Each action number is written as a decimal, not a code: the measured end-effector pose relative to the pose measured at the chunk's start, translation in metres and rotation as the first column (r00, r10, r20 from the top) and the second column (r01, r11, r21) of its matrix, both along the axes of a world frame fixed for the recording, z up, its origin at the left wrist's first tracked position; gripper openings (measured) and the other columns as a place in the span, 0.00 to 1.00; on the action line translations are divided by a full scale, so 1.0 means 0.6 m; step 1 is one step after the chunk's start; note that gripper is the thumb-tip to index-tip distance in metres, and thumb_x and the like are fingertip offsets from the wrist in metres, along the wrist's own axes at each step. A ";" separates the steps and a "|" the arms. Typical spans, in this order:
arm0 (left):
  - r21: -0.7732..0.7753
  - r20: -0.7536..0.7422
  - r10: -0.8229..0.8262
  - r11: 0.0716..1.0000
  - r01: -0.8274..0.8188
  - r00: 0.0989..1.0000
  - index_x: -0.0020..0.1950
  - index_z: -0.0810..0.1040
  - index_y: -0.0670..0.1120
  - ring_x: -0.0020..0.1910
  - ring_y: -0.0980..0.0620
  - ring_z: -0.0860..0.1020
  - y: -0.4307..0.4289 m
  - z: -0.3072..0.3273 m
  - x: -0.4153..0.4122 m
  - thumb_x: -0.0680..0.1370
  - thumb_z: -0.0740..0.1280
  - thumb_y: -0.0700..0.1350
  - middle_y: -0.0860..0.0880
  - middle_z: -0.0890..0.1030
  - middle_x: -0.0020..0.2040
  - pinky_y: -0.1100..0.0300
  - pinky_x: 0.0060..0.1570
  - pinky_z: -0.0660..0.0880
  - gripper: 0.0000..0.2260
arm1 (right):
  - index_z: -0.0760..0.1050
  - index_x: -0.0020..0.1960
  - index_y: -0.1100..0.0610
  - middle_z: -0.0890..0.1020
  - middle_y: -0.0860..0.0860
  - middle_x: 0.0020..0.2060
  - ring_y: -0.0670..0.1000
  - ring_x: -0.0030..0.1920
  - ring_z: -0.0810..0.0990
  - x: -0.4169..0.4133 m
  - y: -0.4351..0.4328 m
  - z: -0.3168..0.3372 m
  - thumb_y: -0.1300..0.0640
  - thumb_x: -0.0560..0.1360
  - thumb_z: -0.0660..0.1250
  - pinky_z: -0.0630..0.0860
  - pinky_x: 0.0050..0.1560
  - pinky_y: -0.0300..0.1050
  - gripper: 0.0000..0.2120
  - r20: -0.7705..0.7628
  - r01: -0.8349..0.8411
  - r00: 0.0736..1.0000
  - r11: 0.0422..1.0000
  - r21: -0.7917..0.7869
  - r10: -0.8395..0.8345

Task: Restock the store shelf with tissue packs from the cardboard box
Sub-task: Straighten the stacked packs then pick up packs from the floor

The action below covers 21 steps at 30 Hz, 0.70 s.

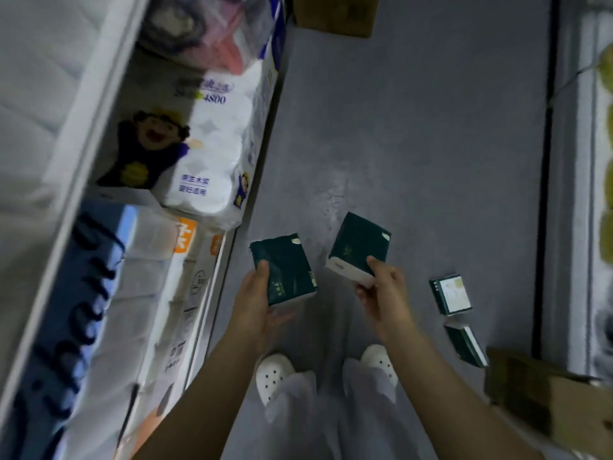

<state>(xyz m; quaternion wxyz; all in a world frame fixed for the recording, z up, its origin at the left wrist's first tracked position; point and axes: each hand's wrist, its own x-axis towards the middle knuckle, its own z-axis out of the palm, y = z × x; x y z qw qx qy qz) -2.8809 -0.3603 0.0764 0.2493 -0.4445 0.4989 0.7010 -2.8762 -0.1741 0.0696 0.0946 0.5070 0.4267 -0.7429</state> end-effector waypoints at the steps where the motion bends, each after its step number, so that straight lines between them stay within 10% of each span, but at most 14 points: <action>1: -0.003 -0.002 -0.003 1.000 0.003 1.000 0.64 0.74 0.51 0.52 0.45 0.83 -0.005 0.071 0.010 0.81 0.60 0.57 0.45 0.83 0.56 0.52 0.38 0.79 0.17 | 0.66 0.52 0.56 0.77 0.56 0.45 0.51 0.38 0.78 0.008 -0.006 0.070 0.60 0.78 0.67 0.76 0.30 0.38 0.09 -0.017 0.003 1.000 1.000 -0.029 -0.004; 9: -0.080 -0.142 -0.083 0.994 0.072 0.986 0.64 0.75 0.52 0.50 0.48 0.83 -0.024 0.508 0.093 0.79 0.65 0.53 0.48 0.82 0.56 0.54 0.37 0.80 0.14 | 0.44 0.76 0.37 0.78 0.51 0.55 0.55 0.52 0.83 0.031 0.004 0.511 0.67 0.77 0.65 0.82 0.43 0.51 0.43 -0.239 -0.092 0.966 0.994 0.053 0.102; 14: -0.096 -0.217 -0.104 0.992 0.085 0.971 0.65 0.73 0.50 0.50 0.50 0.83 -0.022 0.656 0.133 0.78 0.68 0.45 0.46 0.82 0.58 0.48 0.50 0.80 0.15 | 0.54 0.73 0.42 0.79 0.53 0.52 0.53 0.46 0.84 0.053 0.000 0.668 0.66 0.76 0.66 0.81 0.40 0.49 0.35 -0.313 -0.183 0.926 0.977 0.110 0.208; 21: -0.109 -0.375 -0.017 0.994 -0.026 0.927 0.64 0.73 0.54 0.37 0.57 0.81 0.005 0.796 0.182 0.78 0.61 0.33 0.51 0.83 0.47 0.59 0.40 0.78 0.19 | 0.59 0.63 0.46 0.80 0.49 0.49 0.49 0.40 0.81 0.055 0.025 0.802 0.60 0.78 0.66 0.72 0.43 0.43 0.21 -0.451 -0.274 0.825 0.938 0.210 0.342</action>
